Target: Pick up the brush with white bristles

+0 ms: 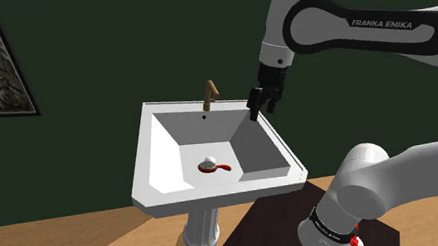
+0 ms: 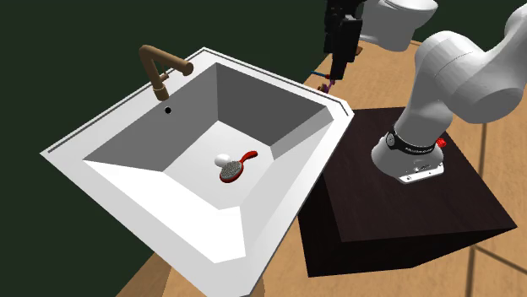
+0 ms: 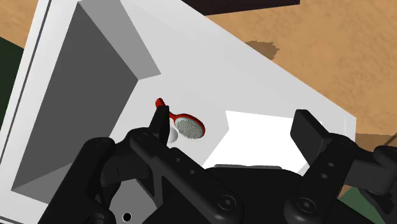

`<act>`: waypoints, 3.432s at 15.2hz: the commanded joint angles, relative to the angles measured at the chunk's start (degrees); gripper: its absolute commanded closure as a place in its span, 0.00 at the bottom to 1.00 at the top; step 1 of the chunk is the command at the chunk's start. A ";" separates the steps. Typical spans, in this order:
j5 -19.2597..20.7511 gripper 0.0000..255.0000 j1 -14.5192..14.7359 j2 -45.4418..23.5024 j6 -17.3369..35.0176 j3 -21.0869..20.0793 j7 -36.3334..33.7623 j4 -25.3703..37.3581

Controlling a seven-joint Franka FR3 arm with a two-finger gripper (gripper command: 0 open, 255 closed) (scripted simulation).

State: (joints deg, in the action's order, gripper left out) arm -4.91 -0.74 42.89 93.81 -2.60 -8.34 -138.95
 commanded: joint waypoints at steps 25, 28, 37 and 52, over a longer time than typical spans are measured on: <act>17.20 0.00 -1.62 -44.61 45.73 0.28 12.00 -3.08; 21.11 0.00 -1.70 -51.81 49.66 0.80 11.47 -0.05; 31.42 0.00 0.38 -72.71 57.30 4.39 10.11 12.80; 32.93 1.00 1.41 -78.63 61.09 5.76 7.99 14.87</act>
State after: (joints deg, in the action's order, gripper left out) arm 28.03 0.63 -35.66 154.90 3.24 -0.35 -124.03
